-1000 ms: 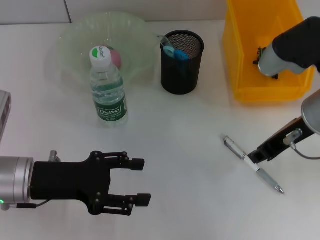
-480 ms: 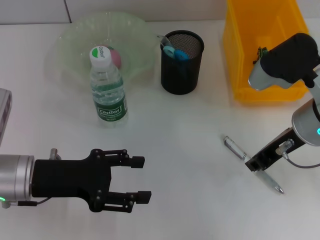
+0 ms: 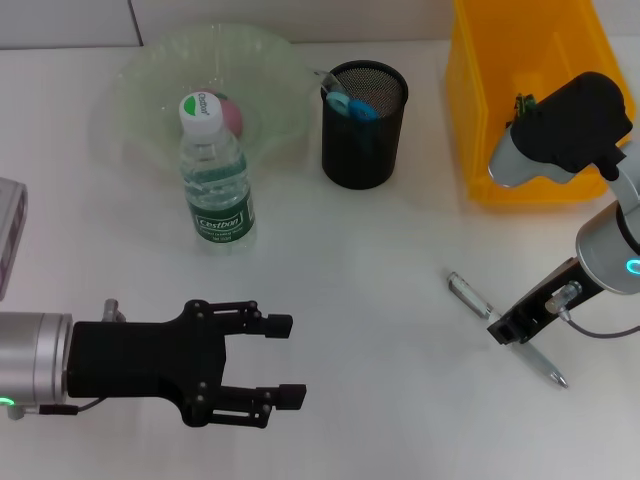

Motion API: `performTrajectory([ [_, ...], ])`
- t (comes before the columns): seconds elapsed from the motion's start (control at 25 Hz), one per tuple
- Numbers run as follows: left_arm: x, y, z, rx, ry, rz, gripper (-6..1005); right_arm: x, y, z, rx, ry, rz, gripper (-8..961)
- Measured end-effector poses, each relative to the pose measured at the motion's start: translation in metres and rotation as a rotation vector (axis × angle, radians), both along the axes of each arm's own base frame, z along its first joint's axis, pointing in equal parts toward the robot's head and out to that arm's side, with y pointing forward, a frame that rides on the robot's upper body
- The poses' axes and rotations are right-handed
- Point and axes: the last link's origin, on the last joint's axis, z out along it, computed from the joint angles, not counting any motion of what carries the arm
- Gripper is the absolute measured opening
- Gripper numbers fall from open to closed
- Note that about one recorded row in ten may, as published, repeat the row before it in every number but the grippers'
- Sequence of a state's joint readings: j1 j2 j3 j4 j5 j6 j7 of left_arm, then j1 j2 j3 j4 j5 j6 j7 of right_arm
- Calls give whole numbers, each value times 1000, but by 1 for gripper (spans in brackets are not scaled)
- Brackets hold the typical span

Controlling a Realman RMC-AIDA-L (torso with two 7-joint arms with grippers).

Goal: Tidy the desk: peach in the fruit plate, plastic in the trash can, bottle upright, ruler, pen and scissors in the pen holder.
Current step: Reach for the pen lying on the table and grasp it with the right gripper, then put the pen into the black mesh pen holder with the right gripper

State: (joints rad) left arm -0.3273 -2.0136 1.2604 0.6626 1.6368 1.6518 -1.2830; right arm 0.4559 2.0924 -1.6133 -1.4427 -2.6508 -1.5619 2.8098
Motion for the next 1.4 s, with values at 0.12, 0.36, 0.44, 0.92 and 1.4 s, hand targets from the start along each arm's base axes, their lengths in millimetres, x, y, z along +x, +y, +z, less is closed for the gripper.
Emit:
performTrajectory([
  [0.12, -1, -2, -1, 4, -2, -3, 784, 0, 1, -2, -3, -2, 6, 272],
  [0.36, -1, -2, -1, 6, -3, -5, 784, 2, 1, -4, -7, -5, 5, 258],
  [0.44, -1, -2, -1, 6, -4, -5, 784, 3, 1, -4, -7, -6, 3, 253],
  [0.92, -3, -4, -3, 6, -5, 0, 784, 6, 2, -8, -8, -18, 8, 220],
  [1.4, -3, -4, -3, 7, -4, 2, 784, -5, 5, -2, 25, 22, 45, 125],
])
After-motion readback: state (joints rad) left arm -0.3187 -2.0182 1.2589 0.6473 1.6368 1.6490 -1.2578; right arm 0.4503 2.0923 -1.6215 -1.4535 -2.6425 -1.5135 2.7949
